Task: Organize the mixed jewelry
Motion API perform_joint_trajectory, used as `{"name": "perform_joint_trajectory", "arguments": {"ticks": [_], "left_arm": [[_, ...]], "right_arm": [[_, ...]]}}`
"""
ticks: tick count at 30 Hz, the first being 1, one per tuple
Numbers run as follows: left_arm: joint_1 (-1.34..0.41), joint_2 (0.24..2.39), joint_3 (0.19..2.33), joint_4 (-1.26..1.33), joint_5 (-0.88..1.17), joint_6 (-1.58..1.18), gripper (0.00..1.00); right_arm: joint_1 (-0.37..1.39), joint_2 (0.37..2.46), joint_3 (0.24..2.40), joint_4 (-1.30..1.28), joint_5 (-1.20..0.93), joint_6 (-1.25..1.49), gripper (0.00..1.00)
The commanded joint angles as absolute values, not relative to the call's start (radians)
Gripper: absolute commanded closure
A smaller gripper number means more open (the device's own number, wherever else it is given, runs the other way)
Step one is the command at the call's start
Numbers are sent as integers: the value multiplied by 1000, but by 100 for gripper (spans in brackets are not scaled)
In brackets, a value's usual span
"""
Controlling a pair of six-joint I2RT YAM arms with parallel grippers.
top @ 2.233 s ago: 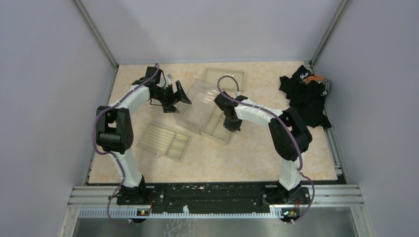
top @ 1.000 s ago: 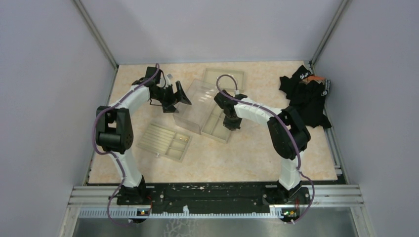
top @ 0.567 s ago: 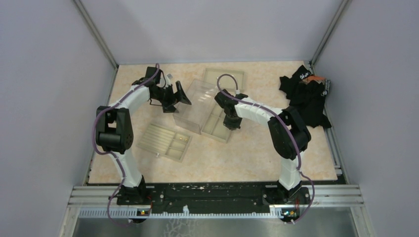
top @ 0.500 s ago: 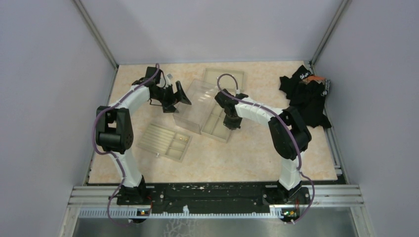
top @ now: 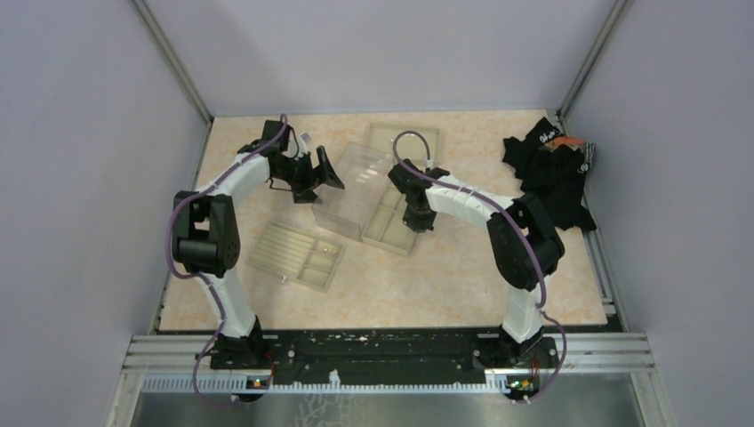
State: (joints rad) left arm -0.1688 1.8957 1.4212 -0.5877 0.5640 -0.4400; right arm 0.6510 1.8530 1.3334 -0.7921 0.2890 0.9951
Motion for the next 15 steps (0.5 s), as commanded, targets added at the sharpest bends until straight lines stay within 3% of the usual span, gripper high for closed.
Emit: {"name": "perform_joint_trajectory", "arguments": {"ticks": [1,15], "left_arm": [[-189,1882,1430,-600,596,-439,1],[-199,1881,1435,-618,605,-418,1]], "right_arm": [[649,1776,1334,-700,275,1011,100],[649,1718,1250,-682,266,1020,100]]}}
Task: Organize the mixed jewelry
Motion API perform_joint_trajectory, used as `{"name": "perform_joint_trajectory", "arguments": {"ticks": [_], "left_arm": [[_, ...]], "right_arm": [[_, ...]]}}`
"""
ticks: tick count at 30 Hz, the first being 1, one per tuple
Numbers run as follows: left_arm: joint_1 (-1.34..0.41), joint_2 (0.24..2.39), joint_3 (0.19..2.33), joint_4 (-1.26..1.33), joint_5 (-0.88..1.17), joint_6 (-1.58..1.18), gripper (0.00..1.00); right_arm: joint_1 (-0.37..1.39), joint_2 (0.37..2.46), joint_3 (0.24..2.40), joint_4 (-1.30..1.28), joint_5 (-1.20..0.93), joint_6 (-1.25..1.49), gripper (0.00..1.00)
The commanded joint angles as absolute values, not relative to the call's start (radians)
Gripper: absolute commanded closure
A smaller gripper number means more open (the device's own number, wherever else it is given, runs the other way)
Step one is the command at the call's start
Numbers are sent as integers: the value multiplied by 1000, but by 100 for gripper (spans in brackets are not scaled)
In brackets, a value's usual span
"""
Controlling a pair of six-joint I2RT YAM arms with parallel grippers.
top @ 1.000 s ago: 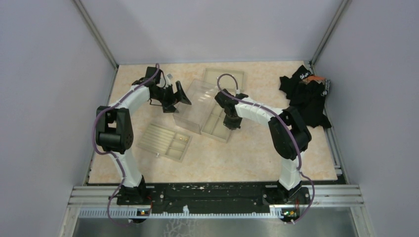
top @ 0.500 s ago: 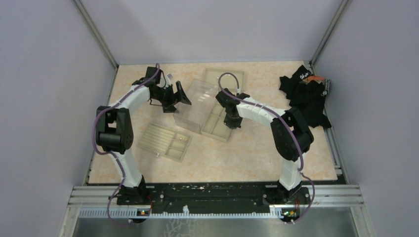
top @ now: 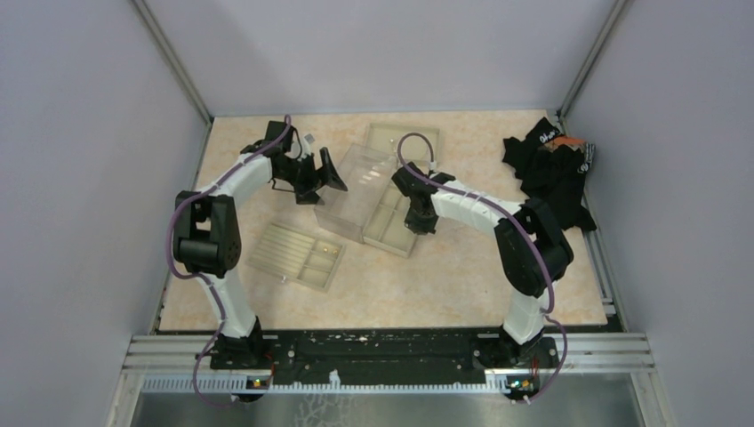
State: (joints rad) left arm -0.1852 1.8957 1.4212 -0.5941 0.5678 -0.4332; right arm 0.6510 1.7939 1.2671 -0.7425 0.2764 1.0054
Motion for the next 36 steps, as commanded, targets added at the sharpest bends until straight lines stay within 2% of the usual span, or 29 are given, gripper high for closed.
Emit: {"name": "perform_joint_trajectory", "arguments": {"ticks": [1,18,36], "left_arm": [[-201,1880,1436,-619,605,-418,1],[-216,1861,1421,-620,617,-404,1],[-225,1852,1420,-633,627,-389,1]], "right_arm": [[649,1717,1241,-681,265,1019,100],[662,1713,1179,-656,229,1001,100],[696,1799,1312,-716,242,1049,100]]}}
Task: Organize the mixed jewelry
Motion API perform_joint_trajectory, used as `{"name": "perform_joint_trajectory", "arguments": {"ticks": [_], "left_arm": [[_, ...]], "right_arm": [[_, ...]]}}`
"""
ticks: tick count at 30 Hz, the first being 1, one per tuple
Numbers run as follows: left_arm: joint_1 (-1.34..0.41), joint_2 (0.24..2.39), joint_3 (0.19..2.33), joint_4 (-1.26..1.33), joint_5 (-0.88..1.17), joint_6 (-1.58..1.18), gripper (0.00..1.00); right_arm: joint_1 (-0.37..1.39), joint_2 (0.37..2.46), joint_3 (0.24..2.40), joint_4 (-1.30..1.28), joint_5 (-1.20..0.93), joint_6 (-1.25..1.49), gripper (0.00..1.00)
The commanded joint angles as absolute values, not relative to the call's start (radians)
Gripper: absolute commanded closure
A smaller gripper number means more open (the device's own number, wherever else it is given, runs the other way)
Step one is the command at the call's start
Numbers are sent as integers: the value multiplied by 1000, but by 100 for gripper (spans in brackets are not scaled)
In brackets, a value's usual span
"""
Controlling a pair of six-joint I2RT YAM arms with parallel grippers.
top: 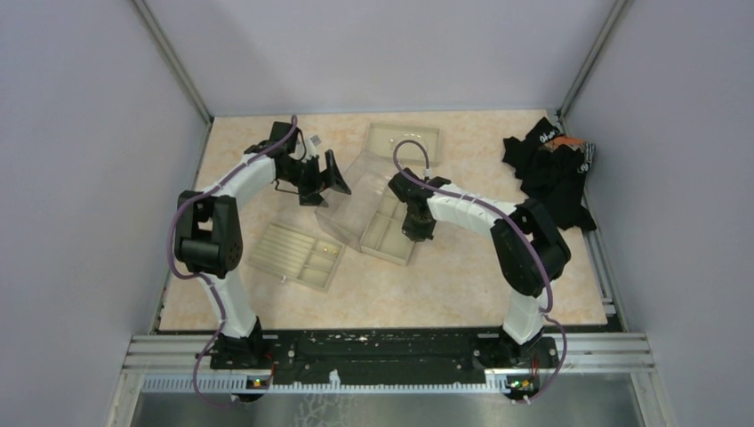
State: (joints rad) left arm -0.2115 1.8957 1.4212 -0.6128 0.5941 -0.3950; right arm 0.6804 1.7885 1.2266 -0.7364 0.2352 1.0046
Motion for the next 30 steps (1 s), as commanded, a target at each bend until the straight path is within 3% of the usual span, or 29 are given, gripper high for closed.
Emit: {"name": "perform_joint_trajectory", "arguments": {"ticks": [1,30], "left_arm": [[-225,1850,1419,-635,622,-390,1],[-230,1851,1421,-626,647,-388,1]], "right_arm": [[696,1799,1314,-728,250,1060,100],[723,1853,1385,-823,342,1092,100]]}}
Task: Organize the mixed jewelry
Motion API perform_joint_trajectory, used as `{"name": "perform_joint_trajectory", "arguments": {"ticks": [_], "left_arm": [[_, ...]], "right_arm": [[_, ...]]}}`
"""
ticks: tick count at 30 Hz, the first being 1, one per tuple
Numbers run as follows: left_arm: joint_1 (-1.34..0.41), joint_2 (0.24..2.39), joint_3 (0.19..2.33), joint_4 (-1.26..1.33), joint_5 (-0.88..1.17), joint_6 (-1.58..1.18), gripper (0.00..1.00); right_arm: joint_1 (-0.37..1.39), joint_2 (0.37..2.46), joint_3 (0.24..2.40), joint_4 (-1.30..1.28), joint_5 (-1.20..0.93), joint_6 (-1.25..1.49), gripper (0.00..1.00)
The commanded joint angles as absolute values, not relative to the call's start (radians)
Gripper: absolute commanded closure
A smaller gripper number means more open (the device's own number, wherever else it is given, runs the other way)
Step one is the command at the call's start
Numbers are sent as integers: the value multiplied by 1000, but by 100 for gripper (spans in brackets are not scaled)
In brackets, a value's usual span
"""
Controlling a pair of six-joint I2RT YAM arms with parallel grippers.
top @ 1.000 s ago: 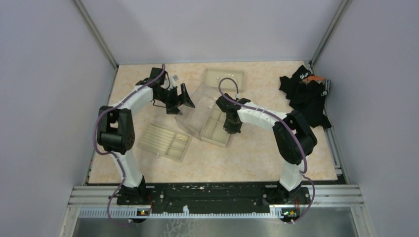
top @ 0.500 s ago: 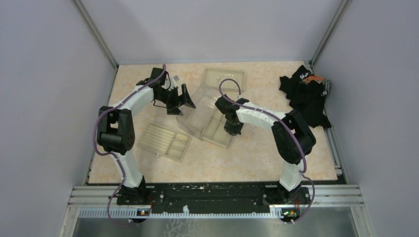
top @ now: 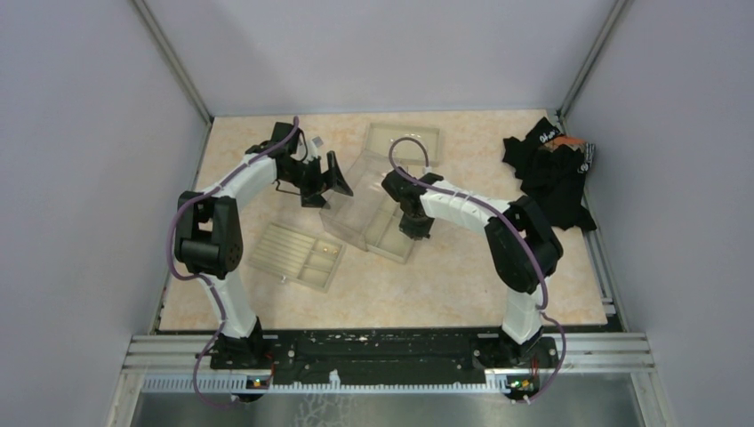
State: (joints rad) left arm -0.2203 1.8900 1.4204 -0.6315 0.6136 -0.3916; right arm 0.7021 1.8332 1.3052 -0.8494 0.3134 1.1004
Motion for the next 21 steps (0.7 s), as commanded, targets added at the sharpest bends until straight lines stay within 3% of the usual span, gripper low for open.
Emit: {"name": "perform_joint_trajectory", "arguments": {"ticks": [1,11,13,15,17,21], "left_arm": [[-231,1850,1420,-627,648,-388,1],[-248,1847,1413,-617,654,-396,1],[-249,1847,1414,-620,645,-395,1],[-249,1845,1417,-623,640,-392,1],[-249,1844,1422,-628,637,-388,1],[-249,1850,1437,-632,637,-378,1]], "right_arm": [[725,1862,1395,-816,336,1085,100],[728,1881,1428,-650,226,1017,98],[728,1821,1356,-554,197,1001,72],[722,1745,1266,-472,185,996,59],[701,1669,1185,-415,173,994,53],[656,1542,1056,-351,165,980,54]]}}
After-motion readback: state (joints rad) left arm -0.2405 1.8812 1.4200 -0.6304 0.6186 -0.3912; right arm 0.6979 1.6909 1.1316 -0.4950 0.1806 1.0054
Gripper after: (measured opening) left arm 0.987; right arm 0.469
